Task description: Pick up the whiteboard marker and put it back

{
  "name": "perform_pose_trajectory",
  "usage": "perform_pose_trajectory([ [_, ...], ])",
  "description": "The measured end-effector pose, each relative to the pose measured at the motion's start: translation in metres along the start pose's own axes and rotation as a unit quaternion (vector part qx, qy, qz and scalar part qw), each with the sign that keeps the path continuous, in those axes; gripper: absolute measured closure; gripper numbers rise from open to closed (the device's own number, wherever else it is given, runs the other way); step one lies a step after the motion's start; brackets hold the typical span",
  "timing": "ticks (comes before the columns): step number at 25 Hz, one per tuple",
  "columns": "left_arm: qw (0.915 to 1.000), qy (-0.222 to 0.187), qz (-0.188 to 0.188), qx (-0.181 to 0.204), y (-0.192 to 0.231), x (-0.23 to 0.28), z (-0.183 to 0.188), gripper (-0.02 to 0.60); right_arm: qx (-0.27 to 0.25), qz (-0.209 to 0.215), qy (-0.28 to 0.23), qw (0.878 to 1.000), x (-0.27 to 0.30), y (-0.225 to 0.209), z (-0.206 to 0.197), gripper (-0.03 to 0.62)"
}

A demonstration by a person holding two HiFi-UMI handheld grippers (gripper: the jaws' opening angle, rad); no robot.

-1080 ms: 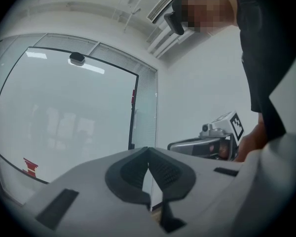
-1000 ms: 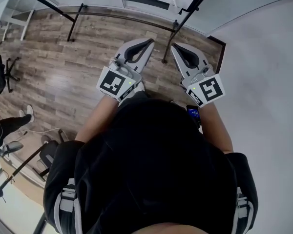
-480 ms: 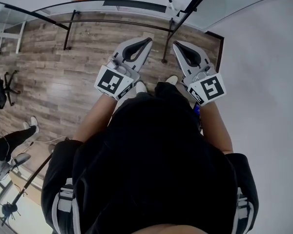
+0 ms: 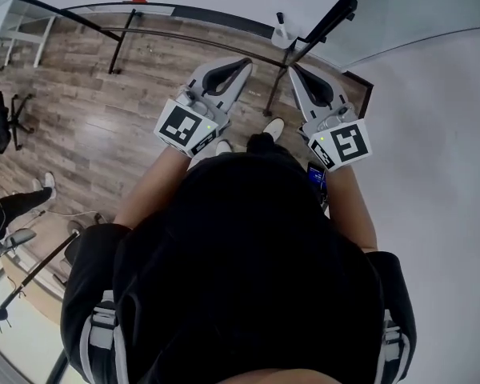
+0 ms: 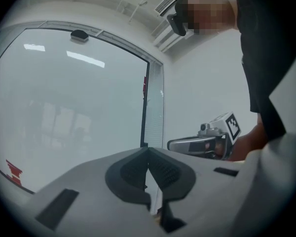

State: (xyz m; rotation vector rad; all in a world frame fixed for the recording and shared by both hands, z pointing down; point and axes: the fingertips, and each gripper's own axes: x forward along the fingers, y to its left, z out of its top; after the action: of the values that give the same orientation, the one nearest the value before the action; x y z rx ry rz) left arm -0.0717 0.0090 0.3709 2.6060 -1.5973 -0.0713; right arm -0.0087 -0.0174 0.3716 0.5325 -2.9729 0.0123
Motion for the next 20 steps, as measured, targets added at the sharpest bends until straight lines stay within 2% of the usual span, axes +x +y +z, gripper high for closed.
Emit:
perform_pose_trajectory([
  [10, 0.9990, 0.009, 0.043, 0.011, 0.016, 0.075, -0.009, 0.577, 0.013, 0.054, 0.007, 0.998, 0.016, -0.072, -0.019, 0.600],
  [15, 0.9981, 0.016, 0.060, 0.004, 0.023, 0.093, -0.016, 0.577, 0.032, 0.058, 0.032, 0.997, 0.025, -0.093, -0.039, 0.602],
  [20, 0.9987, 0.016, 0.049, -0.004, 0.042, 0.107, -0.023, 0.578, 0.037, 0.046, 0.060, 0.996, 0.046, -0.107, -0.058, 0.601],
])
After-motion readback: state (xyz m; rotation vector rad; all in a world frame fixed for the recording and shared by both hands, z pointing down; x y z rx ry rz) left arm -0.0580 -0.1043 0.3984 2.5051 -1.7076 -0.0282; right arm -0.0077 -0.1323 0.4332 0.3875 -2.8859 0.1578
